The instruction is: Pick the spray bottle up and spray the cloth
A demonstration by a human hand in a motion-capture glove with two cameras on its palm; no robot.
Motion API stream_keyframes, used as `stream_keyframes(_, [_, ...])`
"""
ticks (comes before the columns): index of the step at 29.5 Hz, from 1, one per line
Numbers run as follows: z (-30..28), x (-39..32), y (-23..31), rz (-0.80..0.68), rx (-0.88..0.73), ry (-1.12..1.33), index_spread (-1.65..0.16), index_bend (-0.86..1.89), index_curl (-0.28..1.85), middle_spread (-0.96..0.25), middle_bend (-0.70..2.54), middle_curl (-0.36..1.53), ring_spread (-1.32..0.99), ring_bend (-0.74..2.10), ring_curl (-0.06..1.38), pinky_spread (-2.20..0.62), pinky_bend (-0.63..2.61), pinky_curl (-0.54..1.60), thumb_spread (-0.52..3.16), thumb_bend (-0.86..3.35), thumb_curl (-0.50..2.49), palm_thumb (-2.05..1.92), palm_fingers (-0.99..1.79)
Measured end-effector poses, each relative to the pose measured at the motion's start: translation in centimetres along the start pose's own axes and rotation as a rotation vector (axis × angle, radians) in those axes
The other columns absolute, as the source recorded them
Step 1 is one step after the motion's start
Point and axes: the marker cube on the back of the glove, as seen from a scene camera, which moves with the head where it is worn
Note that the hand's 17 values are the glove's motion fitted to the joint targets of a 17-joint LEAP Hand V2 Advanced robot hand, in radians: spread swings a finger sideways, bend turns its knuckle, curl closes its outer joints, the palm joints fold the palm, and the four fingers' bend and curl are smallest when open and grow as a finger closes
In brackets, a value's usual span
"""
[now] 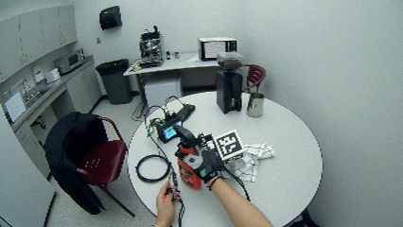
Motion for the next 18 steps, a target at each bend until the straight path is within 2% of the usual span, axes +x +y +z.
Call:
stream_keyframes(8, [-0.1,0.6,2.7,0.01,-0.071,-0.031,-0.26,0.05,0.35,-0.11,0.39,0.46,-0.13,0.45,0.41,0.13,0.26,0.37,0.77,-0.02,0.67,0.93,0.93])
stream_keyframes(11, [-1.7,-0.1,3.9,0.005,-0.07,-0.034,-0.28,0.03,0.32,-0.1,0.36,0.45,-0.11,0.43,0.41,0.15,0.31,0.39,0.84,-0.04,0.64,0.89,0.79])
stream_keyframes(18, [-6.6,-2.0,7.5,-0.028,-0.081,0.008,-0.31,0.08,0.26,-0.1,0.33,0.43,-0.1,0.42,0.39,0.16,0.33,0.38,0.95,-0.03,0.59,0.85,0.79])
